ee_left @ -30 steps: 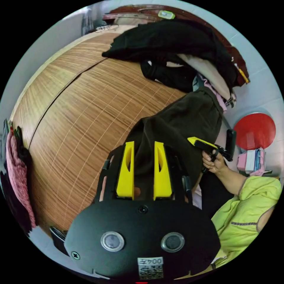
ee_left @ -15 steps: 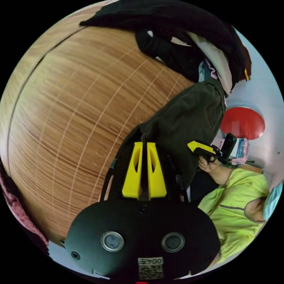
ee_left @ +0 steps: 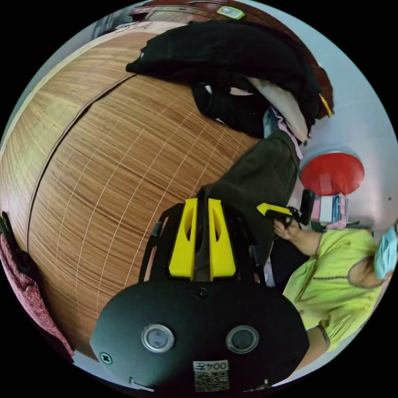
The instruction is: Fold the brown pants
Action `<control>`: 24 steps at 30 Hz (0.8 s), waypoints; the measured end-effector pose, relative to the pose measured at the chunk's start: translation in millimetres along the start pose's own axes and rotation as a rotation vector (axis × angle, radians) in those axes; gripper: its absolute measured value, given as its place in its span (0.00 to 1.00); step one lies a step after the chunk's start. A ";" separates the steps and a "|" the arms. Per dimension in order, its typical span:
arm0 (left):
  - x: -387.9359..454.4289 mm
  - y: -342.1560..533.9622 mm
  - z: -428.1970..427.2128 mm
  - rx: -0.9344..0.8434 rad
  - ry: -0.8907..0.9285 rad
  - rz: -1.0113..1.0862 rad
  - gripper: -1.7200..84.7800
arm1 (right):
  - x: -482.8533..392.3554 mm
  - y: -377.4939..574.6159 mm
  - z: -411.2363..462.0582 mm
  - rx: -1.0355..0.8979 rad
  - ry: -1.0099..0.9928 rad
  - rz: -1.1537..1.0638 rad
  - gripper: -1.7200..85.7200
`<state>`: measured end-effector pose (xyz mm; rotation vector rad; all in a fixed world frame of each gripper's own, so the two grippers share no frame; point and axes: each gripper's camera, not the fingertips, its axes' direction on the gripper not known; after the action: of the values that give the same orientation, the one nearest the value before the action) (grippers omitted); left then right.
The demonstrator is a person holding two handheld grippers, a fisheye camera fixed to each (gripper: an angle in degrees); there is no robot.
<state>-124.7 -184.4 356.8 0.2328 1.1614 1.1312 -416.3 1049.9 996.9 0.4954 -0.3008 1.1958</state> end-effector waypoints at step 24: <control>46.1 311.5 63.6 0.447 0.049 -0.249 0.03 | -59.6 17.0 -35.9 0.158 0.039 -0.130 0.07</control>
<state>-256.3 22.8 564.1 0.3922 1.4366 0.6530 -454.1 1024.9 941.4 0.6186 -0.1389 1.1059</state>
